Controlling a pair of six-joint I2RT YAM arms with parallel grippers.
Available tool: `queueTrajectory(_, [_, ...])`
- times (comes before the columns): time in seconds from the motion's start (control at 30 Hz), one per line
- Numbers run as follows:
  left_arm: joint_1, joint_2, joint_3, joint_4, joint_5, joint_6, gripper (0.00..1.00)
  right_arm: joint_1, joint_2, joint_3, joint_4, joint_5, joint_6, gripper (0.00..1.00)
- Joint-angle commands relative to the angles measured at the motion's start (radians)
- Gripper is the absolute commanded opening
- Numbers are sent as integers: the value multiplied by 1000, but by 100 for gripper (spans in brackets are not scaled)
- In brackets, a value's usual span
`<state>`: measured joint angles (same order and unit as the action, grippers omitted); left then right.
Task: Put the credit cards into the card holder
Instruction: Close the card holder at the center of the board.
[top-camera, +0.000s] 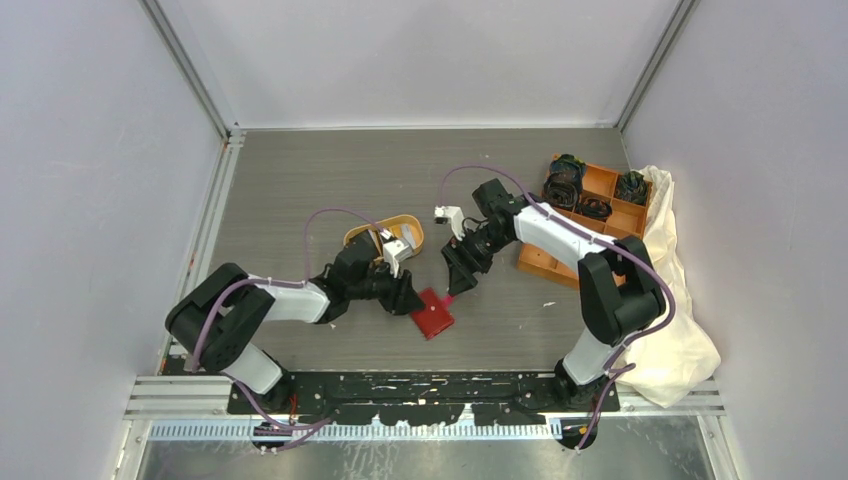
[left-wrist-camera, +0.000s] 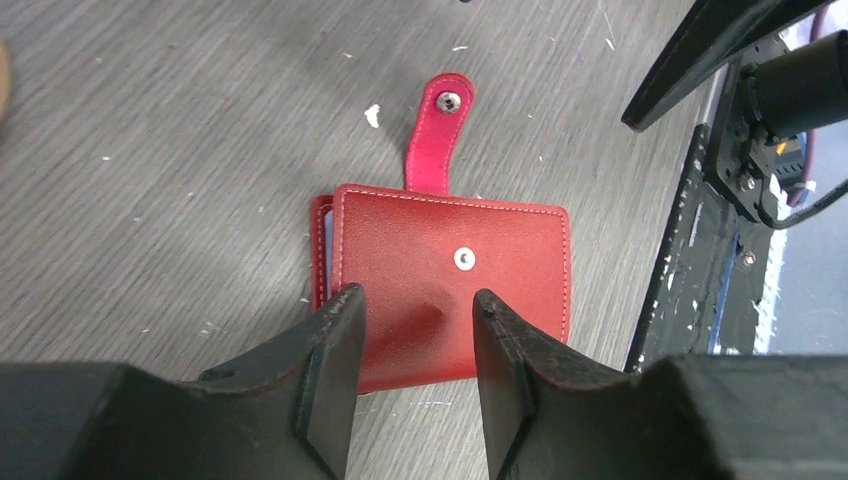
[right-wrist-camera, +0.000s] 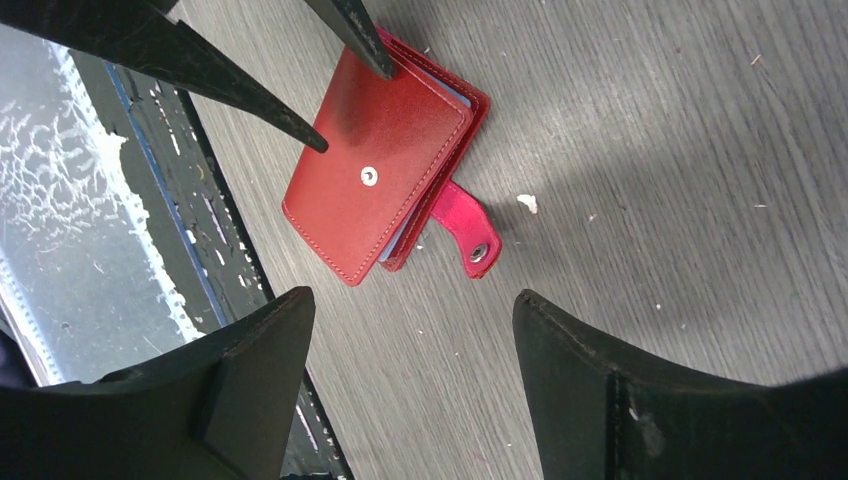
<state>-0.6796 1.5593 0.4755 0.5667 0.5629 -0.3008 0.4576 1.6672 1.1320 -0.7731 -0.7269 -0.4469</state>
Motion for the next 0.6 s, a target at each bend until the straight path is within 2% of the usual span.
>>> queueTrajectory(0.0, [5,-71,-3,-35,-89,-2,46,17,11,43,-18,19,-28,77])
queueTrajectory(0.23, [5,-169,-3,-109,-107,13,47,29,34,57,-41,27,-39,78])
queueTrajectory(0.57, [11,-20,68,-172,-56,22,46,32,40,63,-55,28,-48,77])
